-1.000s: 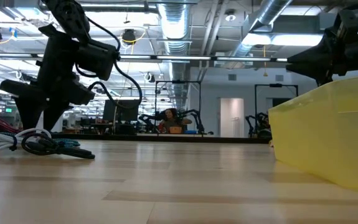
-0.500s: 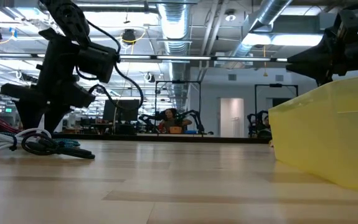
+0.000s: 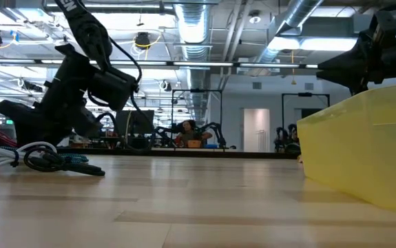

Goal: Pick and place USB-C Cables
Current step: Put the black pink charger cable into the yellow bin

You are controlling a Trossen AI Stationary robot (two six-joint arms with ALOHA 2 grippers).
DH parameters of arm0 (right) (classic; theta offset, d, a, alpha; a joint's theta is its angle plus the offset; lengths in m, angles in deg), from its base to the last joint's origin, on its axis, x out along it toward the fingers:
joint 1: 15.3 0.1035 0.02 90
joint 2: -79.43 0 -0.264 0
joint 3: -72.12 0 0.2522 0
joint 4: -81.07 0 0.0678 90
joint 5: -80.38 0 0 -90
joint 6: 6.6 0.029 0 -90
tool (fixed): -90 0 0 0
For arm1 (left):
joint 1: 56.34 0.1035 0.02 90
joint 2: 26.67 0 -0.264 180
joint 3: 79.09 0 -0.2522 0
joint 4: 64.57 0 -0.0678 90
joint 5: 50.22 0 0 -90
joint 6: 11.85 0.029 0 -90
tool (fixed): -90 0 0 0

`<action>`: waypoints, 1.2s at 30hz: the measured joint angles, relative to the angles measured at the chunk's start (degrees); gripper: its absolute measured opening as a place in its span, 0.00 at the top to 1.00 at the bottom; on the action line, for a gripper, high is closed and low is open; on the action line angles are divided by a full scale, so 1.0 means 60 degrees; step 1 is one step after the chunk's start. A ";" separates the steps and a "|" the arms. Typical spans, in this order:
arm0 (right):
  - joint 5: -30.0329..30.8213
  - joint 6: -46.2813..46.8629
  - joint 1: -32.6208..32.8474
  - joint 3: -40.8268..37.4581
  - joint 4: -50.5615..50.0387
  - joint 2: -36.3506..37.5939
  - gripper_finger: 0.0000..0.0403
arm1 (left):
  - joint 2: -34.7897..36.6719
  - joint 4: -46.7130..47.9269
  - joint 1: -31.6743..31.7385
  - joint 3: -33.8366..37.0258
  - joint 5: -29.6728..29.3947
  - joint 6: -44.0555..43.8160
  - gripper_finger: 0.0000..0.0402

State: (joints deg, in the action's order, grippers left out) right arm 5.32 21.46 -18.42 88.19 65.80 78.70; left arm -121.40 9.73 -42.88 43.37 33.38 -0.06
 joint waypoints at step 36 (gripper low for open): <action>-0.0004 0.0164 0.0002 -0.0004 0.0035 0.0000 0.70 | 0.0598 -0.0097 0.0015 -0.3811 -0.0955 0.0030 0.99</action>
State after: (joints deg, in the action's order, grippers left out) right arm 5.29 22.44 -18.41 88.16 66.01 78.70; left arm -117.82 9.15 -42.79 20.50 27.65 0.12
